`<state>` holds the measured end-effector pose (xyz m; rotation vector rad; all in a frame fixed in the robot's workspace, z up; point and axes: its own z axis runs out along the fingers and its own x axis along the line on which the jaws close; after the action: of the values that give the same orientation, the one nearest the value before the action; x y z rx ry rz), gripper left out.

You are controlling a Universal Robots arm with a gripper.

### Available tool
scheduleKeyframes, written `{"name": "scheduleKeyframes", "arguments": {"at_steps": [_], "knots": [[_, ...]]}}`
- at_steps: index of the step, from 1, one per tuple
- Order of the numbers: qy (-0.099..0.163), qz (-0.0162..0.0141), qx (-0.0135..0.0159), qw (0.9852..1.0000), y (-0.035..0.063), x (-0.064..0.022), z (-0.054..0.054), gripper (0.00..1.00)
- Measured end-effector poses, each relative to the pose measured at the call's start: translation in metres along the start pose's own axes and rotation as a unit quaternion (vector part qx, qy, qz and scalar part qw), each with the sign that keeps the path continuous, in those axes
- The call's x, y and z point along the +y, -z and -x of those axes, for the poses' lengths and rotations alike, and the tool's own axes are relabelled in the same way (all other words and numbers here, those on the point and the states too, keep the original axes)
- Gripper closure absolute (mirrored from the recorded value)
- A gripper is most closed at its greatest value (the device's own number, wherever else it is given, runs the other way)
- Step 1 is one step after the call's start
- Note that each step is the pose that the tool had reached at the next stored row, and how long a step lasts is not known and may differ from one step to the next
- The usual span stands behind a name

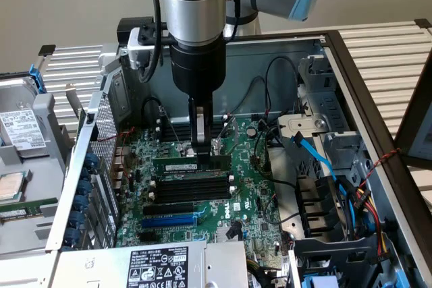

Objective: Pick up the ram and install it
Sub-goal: 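Insert the ram into the slot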

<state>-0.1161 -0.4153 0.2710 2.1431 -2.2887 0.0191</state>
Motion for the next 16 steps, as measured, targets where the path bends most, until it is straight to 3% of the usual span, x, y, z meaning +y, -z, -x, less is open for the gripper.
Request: {"name": "scheduleKeyframes", "arguments": {"at_steps": [8, 14, 16], "knots": [[-0.022, -0.0001, 0.0001, 0.9998, -0.0144, 0.0004, 0.000, 0.87], [-0.022, -0.0016, -0.0001, 0.9998, -0.0253, 0.0005, 0.000, 0.87], [-0.019, -0.0024, -0.0014, 0.9998, -0.0273, 0.0009, -0.001, 0.87]]}}
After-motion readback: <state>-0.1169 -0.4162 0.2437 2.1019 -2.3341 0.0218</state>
